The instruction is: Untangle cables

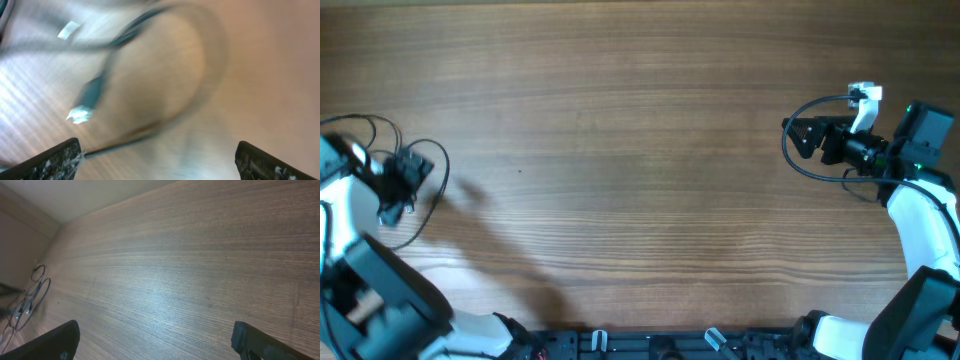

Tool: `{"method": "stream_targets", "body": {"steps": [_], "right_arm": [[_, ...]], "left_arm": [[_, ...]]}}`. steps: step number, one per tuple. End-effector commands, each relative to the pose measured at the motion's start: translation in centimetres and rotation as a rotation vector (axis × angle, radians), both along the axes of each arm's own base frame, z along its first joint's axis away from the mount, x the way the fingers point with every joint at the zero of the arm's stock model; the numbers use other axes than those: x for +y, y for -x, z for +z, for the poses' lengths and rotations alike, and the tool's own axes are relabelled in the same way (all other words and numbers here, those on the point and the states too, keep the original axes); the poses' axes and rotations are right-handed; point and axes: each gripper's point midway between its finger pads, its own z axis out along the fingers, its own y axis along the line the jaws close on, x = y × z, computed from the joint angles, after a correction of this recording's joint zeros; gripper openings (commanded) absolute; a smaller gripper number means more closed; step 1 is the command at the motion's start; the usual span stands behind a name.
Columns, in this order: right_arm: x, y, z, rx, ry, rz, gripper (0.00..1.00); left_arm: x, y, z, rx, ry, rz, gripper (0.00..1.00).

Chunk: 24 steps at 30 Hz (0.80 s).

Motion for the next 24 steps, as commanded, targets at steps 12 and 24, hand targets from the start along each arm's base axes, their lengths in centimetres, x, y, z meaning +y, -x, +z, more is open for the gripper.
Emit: {"method": "stream_targets", "body": {"steps": [12,24], "right_arm": [[-1.2,-0.1,-1.3,0.077,0.205,-0.128,1.0],[5.9,4.7,11.4,-0.283,0.504,-0.218,1.0]], "left_arm": [[-29.8,-2.1,15.5,-0.277,-0.285,-1.039,1.0],[-30.5,-1.6,15.2,-0.262,-0.24,-0.999,1.0]]}}
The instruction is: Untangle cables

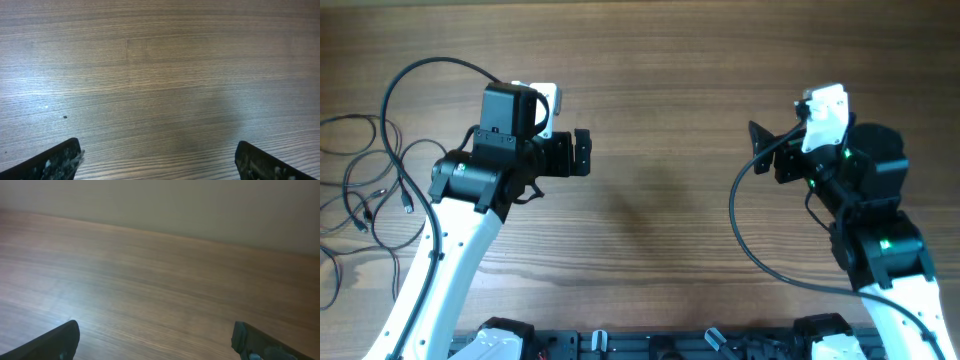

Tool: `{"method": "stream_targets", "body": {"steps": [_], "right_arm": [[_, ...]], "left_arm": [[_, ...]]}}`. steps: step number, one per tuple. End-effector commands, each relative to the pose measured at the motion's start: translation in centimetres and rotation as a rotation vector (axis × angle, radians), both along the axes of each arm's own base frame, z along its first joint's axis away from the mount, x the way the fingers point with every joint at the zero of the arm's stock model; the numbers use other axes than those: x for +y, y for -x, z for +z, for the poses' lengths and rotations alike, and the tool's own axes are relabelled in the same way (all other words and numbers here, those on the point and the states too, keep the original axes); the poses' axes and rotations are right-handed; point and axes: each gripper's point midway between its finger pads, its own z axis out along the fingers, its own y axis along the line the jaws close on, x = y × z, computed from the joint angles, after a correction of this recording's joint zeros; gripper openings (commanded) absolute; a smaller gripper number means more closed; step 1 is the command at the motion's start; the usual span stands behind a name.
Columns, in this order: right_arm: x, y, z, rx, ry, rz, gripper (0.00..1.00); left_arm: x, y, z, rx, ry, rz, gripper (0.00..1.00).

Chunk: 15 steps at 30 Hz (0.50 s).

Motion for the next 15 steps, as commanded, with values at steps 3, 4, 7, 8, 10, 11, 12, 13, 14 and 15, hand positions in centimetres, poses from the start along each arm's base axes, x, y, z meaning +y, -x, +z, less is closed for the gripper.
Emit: {"method": "stream_targets", "body": {"steps": [3,4,7,8,10,11,12,13,14,15], "right_arm": [[-0.9,-0.6,-1.8,0.069,0.02,-0.064,1.0],[-0.9,-0.8,-2.6,0.095,0.025,-0.064,1.0],[-0.8,-1.6,-5.3,0.178,0.04,-0.063,1.0],[-0.7,-1.9,-6.3,0.208,0.045,-0.063,1.0],[-0.6,-2.5,-8.7,0.279,0.058,-0.063,1.0],[-0.6,-2.6,-9.6,0.307,0.063,-0.062,0.99],[-0.6,-2.8,-10.8,0.339,0.069,-0.062,1.0],[-0.6,-2.9,-12.1,0.377,0.076,-0.062,1.0],[-0.5,-3.1,-13.9,0.429,0.085,-0.062,1.0],[-0.5,-3.1,-15.5,0.475,0.094,-0.061,1.0]], "left_arm": [[0.1,0.0,0.3,-0.007,0.003,0.01,1.0],[0.1,0.0,0.3,-0.007,0.003,0.01,1.0],[0.1,0.0,0.3,-0.007,0.003,0.01,1.0],[0.1,0.0,0.3,-0.007,0.003,0.01,1.0],[0.1,0.0,0.3,-0.007,0.002,0.01,1.0],[0.1,0.0,0.3,-0.007,0.003,0.01,1.0],[0.1,0.0,0.3,-0.007,0.003,0.01,1.0],[0.1,0.0,0.3,-0.007,0.003,0.01,1.0],[0.1,0.0,0.3,-0.007,0.003,0.01,1.0],[0.1,0.0,0.3,-0.007,0.002,0.01,1.0]]}}
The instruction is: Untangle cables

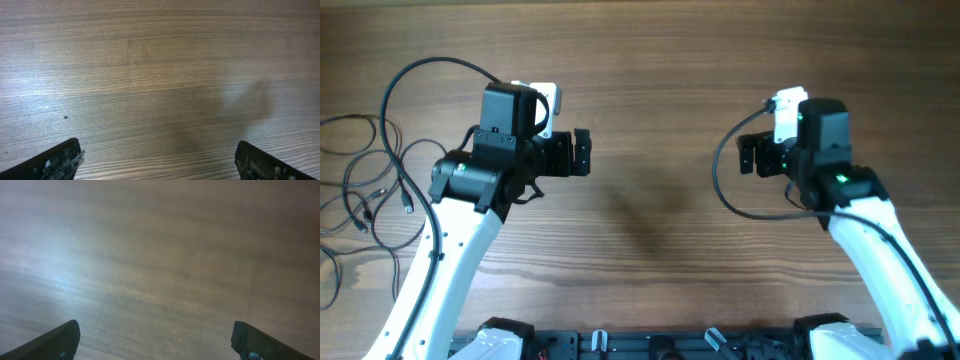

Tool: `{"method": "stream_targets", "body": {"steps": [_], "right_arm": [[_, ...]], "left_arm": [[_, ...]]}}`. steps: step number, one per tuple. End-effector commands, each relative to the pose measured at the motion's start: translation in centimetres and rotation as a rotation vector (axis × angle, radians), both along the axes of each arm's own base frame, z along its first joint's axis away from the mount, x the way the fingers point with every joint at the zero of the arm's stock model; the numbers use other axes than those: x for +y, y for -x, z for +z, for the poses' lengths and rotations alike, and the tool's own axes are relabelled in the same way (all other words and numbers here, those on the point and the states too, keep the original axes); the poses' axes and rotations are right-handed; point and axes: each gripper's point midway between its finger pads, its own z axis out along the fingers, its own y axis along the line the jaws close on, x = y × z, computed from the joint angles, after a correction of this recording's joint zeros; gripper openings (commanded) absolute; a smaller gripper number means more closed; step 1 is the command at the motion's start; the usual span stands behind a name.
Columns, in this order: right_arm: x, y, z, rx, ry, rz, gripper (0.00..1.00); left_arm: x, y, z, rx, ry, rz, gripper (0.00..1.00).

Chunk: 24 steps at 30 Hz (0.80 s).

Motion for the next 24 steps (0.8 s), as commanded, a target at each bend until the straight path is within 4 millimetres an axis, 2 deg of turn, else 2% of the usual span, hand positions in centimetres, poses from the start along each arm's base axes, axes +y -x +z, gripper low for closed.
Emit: {"method": "stream_targets", "body": {"steps": [1,4,7,9,24], "right_arm": [[-0.1,-0.2,-4.1,0.121,0.02,-0.017,1.0],[-0.2,0.2,-8.0,0.235,0.038,-0.017,1.0],[-0.2,0.5,-10.5,0.302,0.049,-0.017,1.0],[-0.2,0.7,-11.4,0.326,0.053,-0.017,1.0],[-0.2,0.7,-11.5,0.33,0.053,-0.017,1.0]], "left_arm": [[0.0,0.1,0.3,-0.006,0.005,0.008,1.0],[0.0,0.1,0.3,-0.006,0.005,0.008,1.0],[0.0,0.1,0.3,-0.006,0.005,0.008,1.0],[0.0,0.1,0.3,-0.006,0.005,0.008,1.0],[0.0,0.1,0.4,-0.01,0.005,0.008,1.0]]}}
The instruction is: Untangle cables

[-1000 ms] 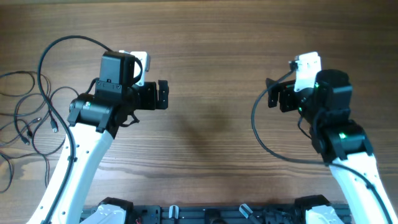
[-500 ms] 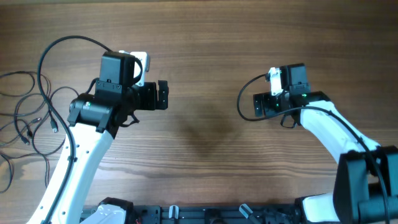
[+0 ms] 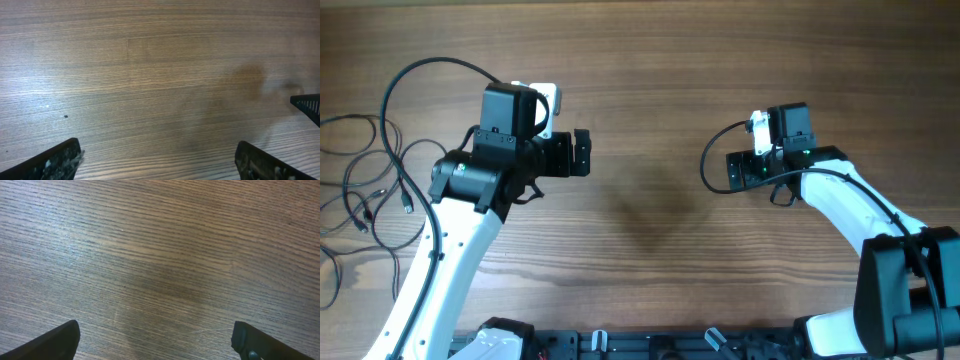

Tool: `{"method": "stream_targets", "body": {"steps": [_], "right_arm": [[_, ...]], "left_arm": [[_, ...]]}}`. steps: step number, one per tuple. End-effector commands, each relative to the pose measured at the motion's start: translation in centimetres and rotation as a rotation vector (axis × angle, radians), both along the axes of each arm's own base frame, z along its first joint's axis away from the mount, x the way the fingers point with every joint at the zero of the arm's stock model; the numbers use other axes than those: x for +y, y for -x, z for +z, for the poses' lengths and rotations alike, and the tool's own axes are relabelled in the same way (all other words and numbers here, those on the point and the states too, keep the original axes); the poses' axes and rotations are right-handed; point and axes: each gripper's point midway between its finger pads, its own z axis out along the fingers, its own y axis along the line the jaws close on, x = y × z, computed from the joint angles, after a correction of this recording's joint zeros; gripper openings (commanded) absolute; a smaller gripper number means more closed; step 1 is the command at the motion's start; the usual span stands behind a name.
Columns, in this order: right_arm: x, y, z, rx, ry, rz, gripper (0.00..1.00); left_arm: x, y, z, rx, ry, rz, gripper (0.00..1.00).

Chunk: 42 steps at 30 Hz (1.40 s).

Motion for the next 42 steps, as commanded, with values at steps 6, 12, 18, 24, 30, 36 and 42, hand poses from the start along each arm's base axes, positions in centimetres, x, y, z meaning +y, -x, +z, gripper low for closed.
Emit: {"method": "stream_targets", "body": {"steps": [6,12,18,24,30,36,42], "right_arm": [[-0.1,-0.2,-0.4,0.008,0.007,-0.015,1.0],[-0.1,-0.2,-0.4,0.008,0.007,-0.016,1.0],[-0.1,-0.2,-0.4,0.008,0.007,-0.015,1.0],[-0.1,-0.2,-0.4,0.008,0.007,-0.015,1.0],[-0.1,-0.2,-0.4,0.008,0.007,-0.016,1.0],[-0.1,-0.2,-0.4,0.007,0.007,-0.015,1.0],[-0.1,-0.2,-0.4,0.008,0.007,-0.015,1.0]], "left_arm": [[0.6,2.1,2.0,-0.066,0.011,0.005,1.0],[0.8,3.2,-0.4,-0.381,0.096,0.01,1.0],[1.2,4.4,-0.8,-0.776,0.211,0.022,1.0],[2.7,6.5,0.2,-1.024,0.251,0.058,1.0],[6.4,6.8,0.5,-1.057,0.179,0.199,1.0],[8.6,7.5,-4.2,-0.885,0.086,0.295,1.0],[8.1,7.5,-4.3,-0.88,0.101,0.269,1.0]]}}
